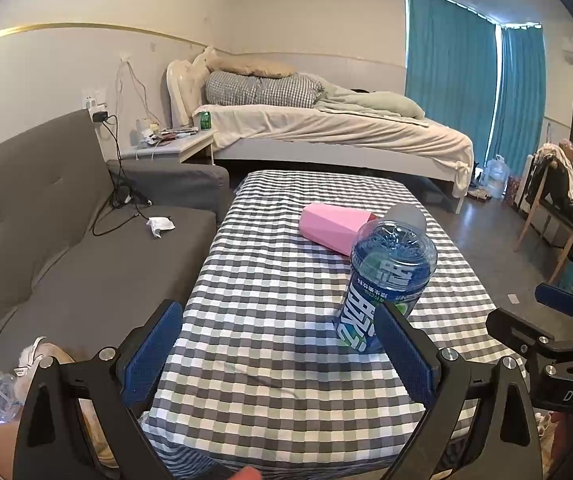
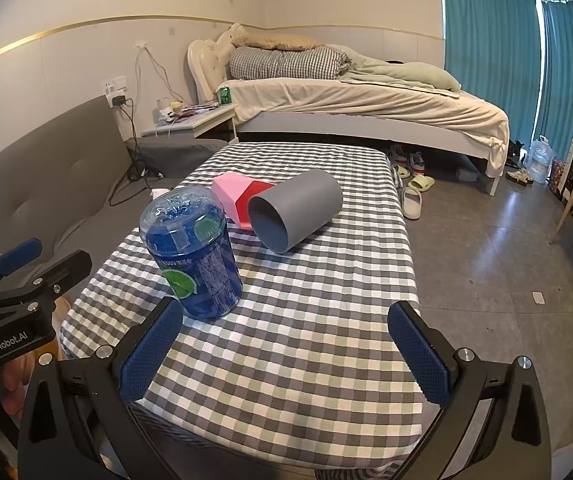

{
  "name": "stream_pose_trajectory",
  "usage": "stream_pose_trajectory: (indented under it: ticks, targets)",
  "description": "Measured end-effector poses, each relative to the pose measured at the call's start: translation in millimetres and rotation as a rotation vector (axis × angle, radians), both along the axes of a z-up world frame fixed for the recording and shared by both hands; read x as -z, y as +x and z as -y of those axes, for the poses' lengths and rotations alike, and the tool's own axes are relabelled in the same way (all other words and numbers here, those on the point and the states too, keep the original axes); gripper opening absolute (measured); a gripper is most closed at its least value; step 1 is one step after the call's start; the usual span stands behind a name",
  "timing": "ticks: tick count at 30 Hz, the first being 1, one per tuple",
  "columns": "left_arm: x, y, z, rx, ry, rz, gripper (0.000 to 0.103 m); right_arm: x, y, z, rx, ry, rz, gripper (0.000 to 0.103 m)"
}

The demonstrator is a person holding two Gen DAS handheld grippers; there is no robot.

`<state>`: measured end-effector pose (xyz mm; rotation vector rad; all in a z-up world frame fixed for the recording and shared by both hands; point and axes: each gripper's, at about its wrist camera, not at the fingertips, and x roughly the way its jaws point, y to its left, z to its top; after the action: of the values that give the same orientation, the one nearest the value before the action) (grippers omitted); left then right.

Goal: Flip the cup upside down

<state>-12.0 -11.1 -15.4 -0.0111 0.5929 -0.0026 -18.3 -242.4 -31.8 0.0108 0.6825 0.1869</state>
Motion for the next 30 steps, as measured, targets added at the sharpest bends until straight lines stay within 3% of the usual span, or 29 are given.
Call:
stream_pose_trajectory:
  ticks: [30]
  targets:
    - [1.2,-0.9,2.6,0.007,0.013,-0.003,0.099,0.0,-0.3,0.3,0.0,-0.002,0.0,0.103]
